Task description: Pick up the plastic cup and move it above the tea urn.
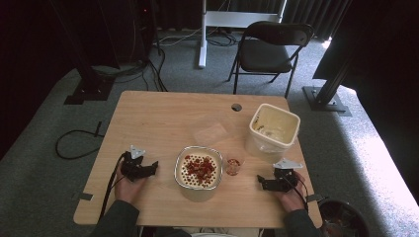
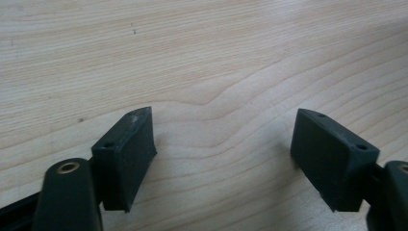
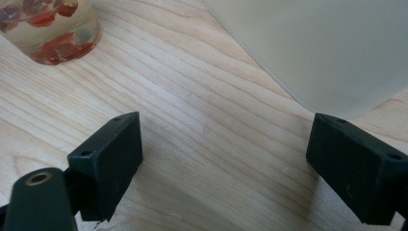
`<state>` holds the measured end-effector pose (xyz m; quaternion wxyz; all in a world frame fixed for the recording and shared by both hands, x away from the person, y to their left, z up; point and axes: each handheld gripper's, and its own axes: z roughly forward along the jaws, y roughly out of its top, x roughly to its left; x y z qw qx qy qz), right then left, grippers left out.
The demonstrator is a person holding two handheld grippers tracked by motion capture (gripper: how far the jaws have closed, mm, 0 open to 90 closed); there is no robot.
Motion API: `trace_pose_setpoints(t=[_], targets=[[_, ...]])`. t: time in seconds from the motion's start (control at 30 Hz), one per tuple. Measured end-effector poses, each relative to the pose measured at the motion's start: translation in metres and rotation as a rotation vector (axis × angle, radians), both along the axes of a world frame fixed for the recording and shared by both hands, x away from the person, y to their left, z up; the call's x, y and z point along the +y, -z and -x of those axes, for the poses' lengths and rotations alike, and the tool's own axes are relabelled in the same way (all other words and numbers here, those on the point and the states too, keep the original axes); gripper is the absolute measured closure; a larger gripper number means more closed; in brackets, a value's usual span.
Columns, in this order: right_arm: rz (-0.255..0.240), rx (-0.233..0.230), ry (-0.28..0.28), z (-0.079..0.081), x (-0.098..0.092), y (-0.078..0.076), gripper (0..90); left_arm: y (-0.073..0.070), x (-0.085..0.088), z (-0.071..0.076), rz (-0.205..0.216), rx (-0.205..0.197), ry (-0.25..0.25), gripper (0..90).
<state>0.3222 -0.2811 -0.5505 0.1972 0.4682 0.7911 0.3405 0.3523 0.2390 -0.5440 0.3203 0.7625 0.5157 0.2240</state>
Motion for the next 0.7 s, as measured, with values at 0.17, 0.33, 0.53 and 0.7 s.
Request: trace_pose_setpoints(t=[0.17, 0.33, 0.53, 0.7], targets=[[0.0, 0.001, 0.003, 0.001, 0.0, 0.0, 12.4, -0.001, 0.0, 0.0, 0.001, 0.001, -0.008, 28.3], [0.001, -0.001, 0.009, 0.001, 0.0, 0.0, 12.5, -0.003, 0.0, -0.003, -0.004, 0.011, -0.01, 31.9], [0.0, 0.0, 0.014, 0.002, 0.0, 0.0, 12.5, -0.008, 0.002, -0.009, 0.006, 0.045, -0.003, 39.8], [0.0, 0.0, 0.014, 0.002, 0.0, 0.0, 12.5, -0.024, -0.003, -0.015, -0.001, 0.009, 0.029, 40.1]])
